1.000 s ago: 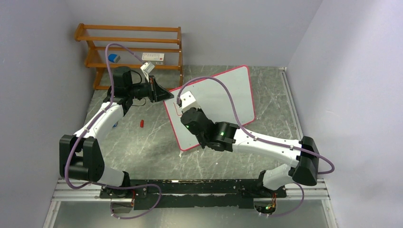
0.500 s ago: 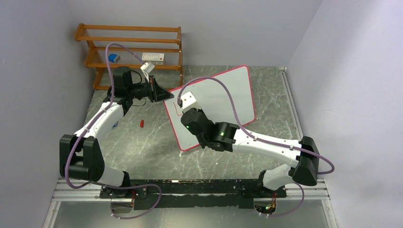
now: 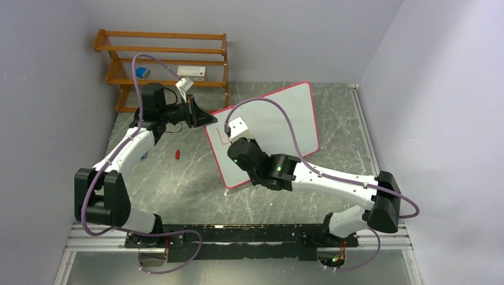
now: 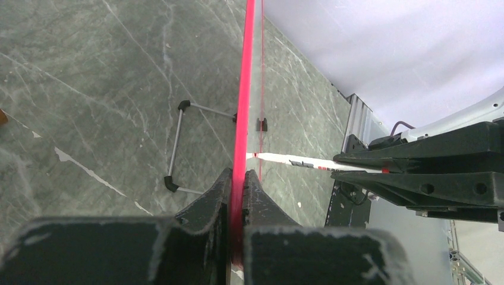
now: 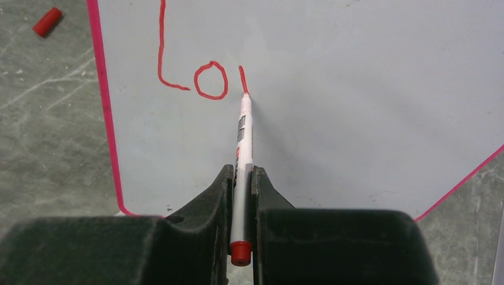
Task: Write a sentence on the whiteboard
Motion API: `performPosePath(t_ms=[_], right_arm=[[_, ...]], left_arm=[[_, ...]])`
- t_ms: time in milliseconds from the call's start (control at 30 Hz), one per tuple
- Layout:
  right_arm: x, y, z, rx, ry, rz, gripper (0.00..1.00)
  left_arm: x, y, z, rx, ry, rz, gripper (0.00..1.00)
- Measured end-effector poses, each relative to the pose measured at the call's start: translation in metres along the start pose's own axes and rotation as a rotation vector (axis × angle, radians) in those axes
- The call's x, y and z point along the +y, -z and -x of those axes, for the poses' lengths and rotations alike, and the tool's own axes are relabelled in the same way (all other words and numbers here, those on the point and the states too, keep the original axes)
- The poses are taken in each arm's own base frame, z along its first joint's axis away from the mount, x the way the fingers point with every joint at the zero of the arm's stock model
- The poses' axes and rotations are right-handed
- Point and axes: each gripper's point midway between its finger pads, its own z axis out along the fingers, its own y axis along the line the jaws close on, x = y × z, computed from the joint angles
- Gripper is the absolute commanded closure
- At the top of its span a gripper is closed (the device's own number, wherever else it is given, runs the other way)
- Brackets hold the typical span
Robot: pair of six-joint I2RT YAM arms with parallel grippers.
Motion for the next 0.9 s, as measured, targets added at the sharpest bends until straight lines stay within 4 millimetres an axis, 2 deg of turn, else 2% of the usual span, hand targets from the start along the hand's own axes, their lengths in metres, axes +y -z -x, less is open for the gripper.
performPosePath(t_ms=[200,900], right_arm=[[-0.001,0.0006,-0.0061,0.014,0.003,-0.002,1.0],[-0.0026,-0.0002,-0.0039,-0.004,0.005,-0.01,1.0]], left_arm=[[0.0,0.0,-0.0001,0.0,0.0,0.0,0.95],[0.001,-0.0006,0.0003,0.001,0.002,0.0,0.95]])
